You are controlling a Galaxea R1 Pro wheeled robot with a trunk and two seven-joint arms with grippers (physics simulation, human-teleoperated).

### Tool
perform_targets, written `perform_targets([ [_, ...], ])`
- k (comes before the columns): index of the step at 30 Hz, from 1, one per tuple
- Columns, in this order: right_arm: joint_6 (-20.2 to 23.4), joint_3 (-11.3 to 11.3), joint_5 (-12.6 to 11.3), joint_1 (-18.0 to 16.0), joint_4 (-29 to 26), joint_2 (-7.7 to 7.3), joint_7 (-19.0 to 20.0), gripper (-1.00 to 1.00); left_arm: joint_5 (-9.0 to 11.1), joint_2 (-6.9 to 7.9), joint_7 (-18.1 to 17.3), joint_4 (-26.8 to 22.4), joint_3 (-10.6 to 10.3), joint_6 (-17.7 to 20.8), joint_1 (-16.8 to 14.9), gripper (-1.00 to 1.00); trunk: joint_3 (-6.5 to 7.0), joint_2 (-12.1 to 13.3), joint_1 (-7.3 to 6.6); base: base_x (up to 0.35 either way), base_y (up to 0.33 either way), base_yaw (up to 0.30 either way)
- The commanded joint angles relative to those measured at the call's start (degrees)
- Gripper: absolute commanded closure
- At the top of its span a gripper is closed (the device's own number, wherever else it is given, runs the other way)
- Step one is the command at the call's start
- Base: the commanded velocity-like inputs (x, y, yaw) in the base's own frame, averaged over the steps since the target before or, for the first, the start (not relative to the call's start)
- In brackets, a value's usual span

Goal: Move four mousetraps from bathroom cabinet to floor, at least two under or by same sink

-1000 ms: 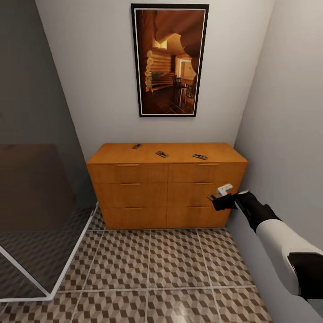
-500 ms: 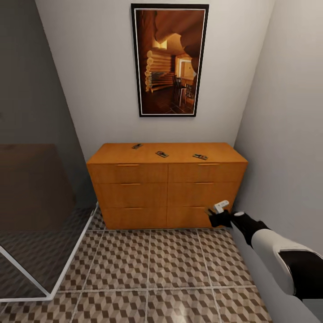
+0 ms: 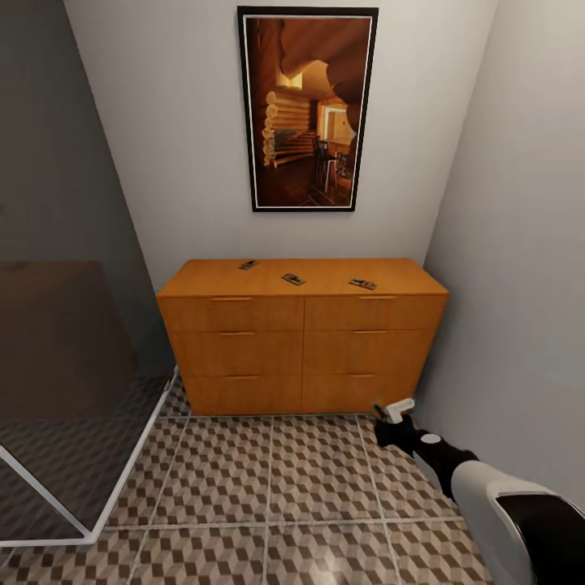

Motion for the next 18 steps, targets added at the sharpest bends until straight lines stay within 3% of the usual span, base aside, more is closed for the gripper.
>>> perform_targets([
  [1,-1.05,0.3,0.01,0.64,0.05,0.18,-0.23,1.0,0.07,0.01,-0.21,0.06,0.02,-0.2,-0.03,-1.0,-0.04,-0.03,0.0,0.0,0.0,0.0],
  [8,-9.16,0.3,-0.17,9.46,0.1,1.68,-3.73,1.0,0.02,0.01,-0.21,0.04,0.02,-0.22,-0.03,-1.0,-0.04,-0.03,0.0,0.0,0.0,0.0],
  [16,-17.03,0.29,-0.16,16.97,0.17,1.85,-4.22,1.0,0.06,0.01,-0.2,0.04,0.02,-0.22,-0.03,-1.0,-0.04,-0.03,0.0,0.0,0.0,0.0],
  [18,-20.85,0.24,-0.21,19.18,0.18,1.76,-4.3,1.0,0.06,0.01,-0.19,0.04,0.02,-0.22,-0.03,-1.0,-0.04,-0.03,0.0,0.0,0.0,0.0],
])
